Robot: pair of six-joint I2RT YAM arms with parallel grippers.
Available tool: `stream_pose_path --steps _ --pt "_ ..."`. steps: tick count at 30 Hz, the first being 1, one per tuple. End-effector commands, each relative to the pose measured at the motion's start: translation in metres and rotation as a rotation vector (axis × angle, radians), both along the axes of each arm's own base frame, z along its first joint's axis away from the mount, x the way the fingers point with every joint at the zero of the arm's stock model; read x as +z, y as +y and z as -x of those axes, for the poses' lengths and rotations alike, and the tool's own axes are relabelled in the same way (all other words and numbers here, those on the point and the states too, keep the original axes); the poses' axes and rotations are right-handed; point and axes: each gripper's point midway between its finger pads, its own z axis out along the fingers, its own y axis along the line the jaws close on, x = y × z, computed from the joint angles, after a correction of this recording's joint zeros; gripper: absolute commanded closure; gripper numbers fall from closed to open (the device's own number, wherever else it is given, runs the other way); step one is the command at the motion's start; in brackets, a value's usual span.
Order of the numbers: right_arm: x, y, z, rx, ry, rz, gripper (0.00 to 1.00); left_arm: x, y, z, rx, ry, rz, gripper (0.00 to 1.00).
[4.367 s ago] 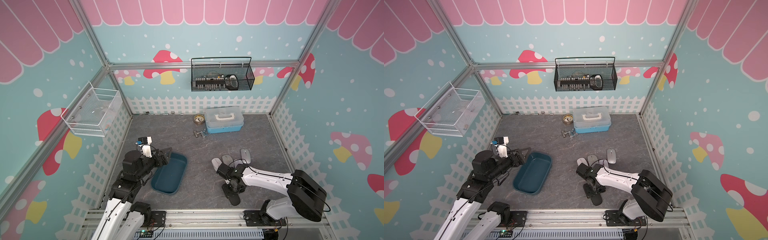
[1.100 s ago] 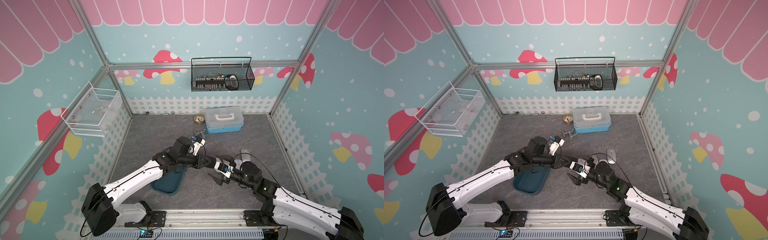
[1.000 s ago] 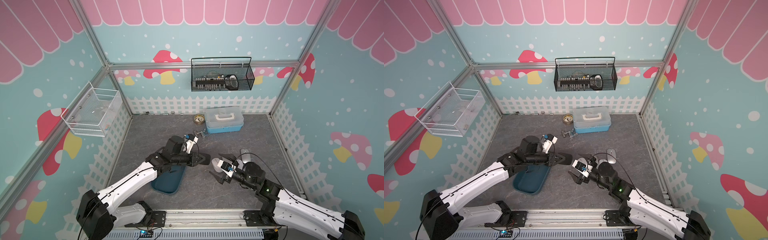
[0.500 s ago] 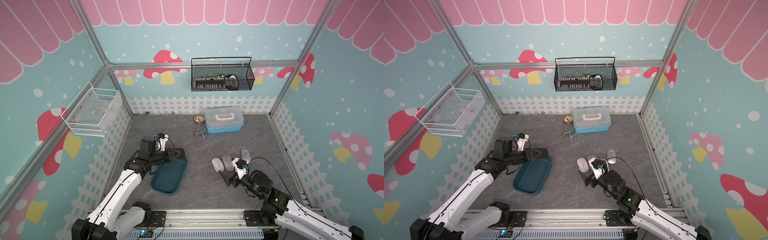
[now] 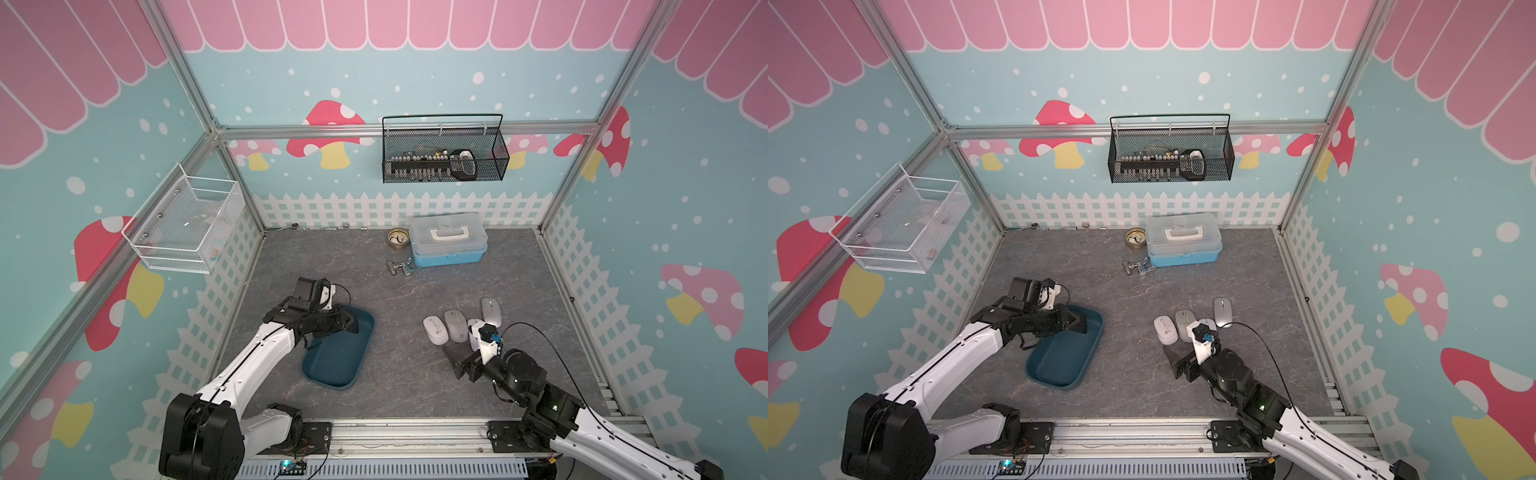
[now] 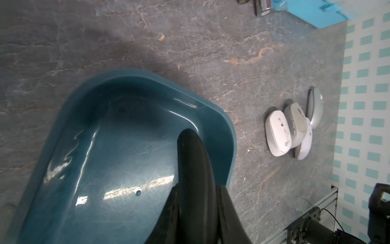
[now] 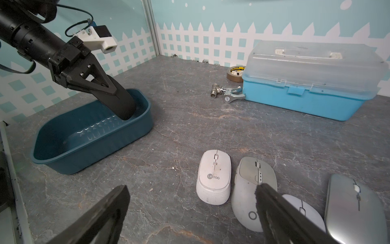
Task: Put the mouse in the storage box
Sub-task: Place the mouse in the storage box.
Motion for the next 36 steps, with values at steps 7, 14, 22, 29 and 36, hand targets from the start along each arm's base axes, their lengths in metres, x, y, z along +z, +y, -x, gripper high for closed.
stream_pose_path --steps 7,14,22,29,36 --pt "-0.001 0.007 0.003 0.036 0.011 -0.008 0.01 -0.013 0.038 -0.03 0.099 -0.012 -0.19 1.0" --pt "-0.003 0.008 0.004 0.041 0.014 -0.001 0.01 -0.016 0.075 -0.041 0.201 -0.029 -0.236 1.0" --pt "-0.004 0.01 0.005 0.051 0.02 -0.004 0.01 -0.008 0.073 -0.046 0.176 -0.067 -0.174 1.0" --pt "-0.006 0.011 0.006 0.059 0.03 -0.003 0.01 0.014 0.024 -0.049 0.031 -0.153 0.103 0.99" --pt "-0.004 0.01 0.005 0.051 0.029 -0.01 0.01 -0.007 0.021 -0.047 0.02 -0.083 0.11 0.97"
